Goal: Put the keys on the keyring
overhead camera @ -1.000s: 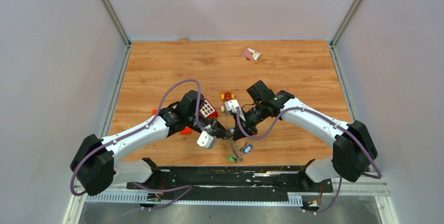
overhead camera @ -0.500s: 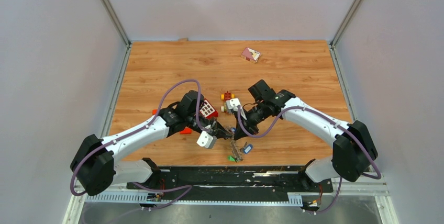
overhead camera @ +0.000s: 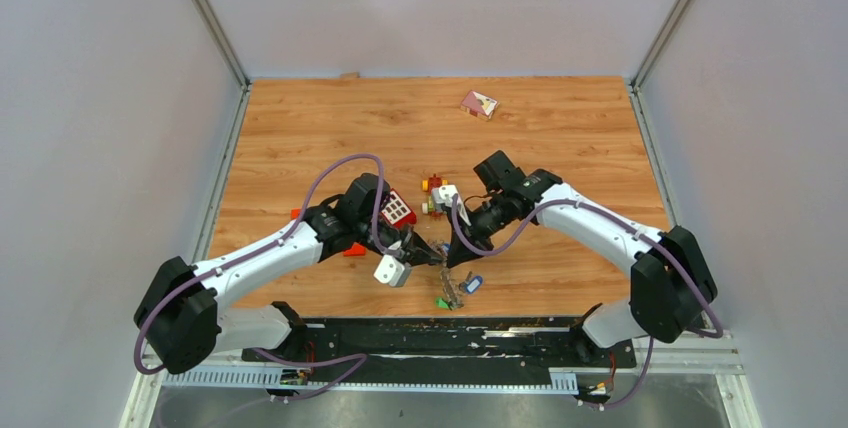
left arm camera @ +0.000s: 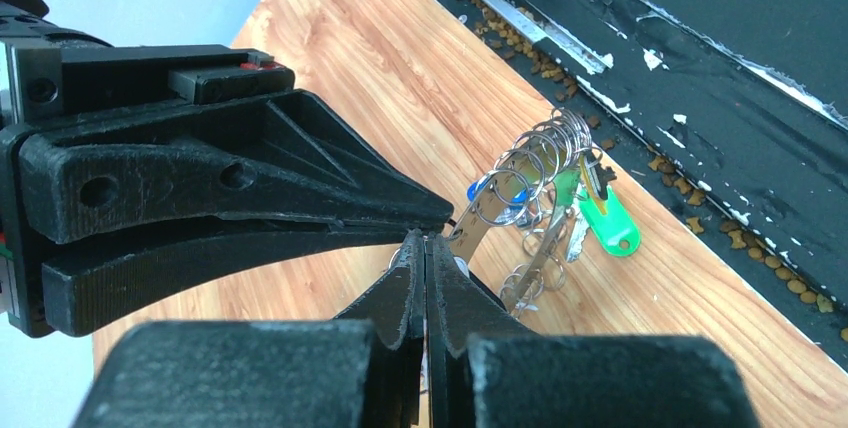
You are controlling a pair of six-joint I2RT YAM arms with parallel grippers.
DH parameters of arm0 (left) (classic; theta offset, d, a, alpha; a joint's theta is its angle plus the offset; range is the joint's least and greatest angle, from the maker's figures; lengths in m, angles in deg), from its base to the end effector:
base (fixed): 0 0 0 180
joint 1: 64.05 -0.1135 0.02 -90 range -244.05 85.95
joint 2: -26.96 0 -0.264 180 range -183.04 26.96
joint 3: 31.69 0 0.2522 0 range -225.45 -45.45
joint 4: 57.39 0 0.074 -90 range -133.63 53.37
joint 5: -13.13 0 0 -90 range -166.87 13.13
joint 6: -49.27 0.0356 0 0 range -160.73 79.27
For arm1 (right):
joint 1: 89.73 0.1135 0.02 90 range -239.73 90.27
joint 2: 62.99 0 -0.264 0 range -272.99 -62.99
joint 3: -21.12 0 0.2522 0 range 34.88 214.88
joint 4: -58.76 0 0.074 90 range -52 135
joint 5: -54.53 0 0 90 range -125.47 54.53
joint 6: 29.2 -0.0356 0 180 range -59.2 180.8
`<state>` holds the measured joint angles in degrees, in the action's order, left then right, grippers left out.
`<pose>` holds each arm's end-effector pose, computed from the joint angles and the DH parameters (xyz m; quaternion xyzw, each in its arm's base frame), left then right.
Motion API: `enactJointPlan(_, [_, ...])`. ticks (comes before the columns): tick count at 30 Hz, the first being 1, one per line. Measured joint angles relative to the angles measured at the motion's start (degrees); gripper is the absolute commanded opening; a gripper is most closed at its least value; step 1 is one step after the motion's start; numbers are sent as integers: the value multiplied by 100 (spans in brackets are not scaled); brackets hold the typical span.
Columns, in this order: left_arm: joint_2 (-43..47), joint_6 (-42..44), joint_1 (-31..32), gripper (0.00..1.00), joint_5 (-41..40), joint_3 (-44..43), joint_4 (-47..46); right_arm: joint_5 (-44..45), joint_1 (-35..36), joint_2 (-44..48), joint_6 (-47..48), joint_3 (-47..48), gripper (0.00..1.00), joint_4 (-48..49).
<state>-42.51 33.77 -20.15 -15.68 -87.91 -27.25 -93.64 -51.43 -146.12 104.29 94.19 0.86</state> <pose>0.1507 -0.1883 0.2403 0.7822 0.2318 -0.3610 0.4518 0.1944 0.1920 0.2456 -0.6318 0.5876 0.4691 0.1885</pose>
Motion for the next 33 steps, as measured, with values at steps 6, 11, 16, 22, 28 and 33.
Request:
enactJointPlan(6, [-2, 247, 37, 0, -24, -35, 125, -177, -92, -133, -101, 59, 0, -114])
enactJointPlan(11, [-2, 411, 129, 0, -28, -79, 199, -251, -164, -201, -162, 96, 0, -153])
enactJointPlan(16, [-57, 431, 273, 0, -28, -76, 557, -306, -304, -289, -192, 249, 0, -50])
enactJointPlan(22, [-76, 417, 299, 0, -83, -76, 704, -334, -378, -304, -131, 269, 0, -61])
enactJointPlan(28, [28, 44, 190, 0, -175, -76, 614, -271, -378, -289, 435, 260, 0, -363])
enactJointPlan(33, [295, -1224, 94, 0, -407, -181, 308, 46, -332, 181, 774, -11, 0, -262])
